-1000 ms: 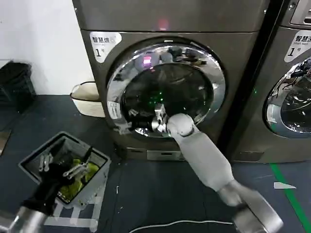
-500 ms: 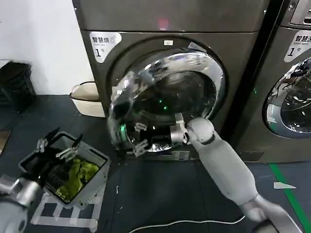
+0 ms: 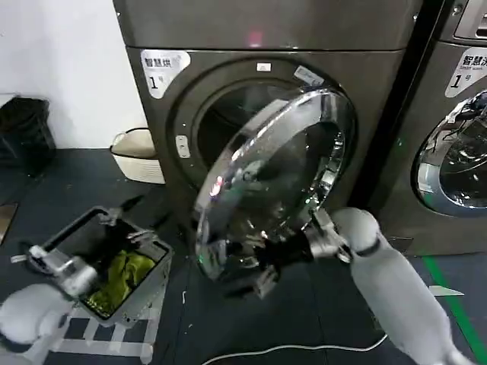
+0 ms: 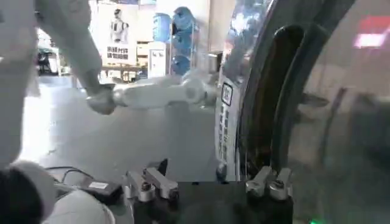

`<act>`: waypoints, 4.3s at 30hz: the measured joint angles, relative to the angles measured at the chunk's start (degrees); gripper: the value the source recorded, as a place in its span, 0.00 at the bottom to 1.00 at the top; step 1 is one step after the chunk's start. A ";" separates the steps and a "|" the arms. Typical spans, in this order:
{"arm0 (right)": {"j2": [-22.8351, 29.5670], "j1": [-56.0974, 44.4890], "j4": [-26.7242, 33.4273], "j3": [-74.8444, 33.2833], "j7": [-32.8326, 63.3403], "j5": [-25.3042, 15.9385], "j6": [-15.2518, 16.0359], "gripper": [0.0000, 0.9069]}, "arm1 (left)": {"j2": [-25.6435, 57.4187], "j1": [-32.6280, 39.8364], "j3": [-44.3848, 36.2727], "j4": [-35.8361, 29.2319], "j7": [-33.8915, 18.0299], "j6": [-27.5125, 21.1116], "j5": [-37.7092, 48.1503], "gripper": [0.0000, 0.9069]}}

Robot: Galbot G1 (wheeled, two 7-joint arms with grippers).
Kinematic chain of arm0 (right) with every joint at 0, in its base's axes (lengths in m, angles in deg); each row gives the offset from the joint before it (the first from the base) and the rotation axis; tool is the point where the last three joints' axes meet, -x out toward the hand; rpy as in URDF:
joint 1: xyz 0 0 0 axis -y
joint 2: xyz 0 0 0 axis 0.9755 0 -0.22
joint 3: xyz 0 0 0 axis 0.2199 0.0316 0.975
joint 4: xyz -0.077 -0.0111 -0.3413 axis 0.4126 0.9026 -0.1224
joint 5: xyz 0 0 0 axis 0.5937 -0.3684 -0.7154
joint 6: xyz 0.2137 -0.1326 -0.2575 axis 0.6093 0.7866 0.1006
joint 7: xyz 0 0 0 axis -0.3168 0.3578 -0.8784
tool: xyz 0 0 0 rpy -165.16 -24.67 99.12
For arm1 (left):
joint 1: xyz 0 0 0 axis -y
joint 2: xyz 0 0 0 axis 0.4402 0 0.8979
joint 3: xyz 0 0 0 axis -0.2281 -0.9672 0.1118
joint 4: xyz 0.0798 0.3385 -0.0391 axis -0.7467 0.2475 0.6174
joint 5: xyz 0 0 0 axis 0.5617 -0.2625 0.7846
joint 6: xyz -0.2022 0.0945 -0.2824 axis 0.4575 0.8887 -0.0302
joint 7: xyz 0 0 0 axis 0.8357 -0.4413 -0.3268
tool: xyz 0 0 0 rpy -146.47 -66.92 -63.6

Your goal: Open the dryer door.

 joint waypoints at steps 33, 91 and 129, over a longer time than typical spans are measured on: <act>5.62 -28.83 -0.13 -65.53 31.91 6.33 -5.80 1.00 | -4.58 29.97 -44.41 7.09 8.11 2.41 12.15 1.00; 2.50 -43.47 -0.80 -105.87 75.94 -5.44 -0.27 1.00 | -37.22 55.77 -63.93 37.41 -13.14 7.81 8.87 1.00; -1.48 -40.72 -1.58 -111.86 76.55 -21.22 -6.86 1.00 | 29.59 39.38 -54.57 7.93 -14.78 12.40 10.17 1.00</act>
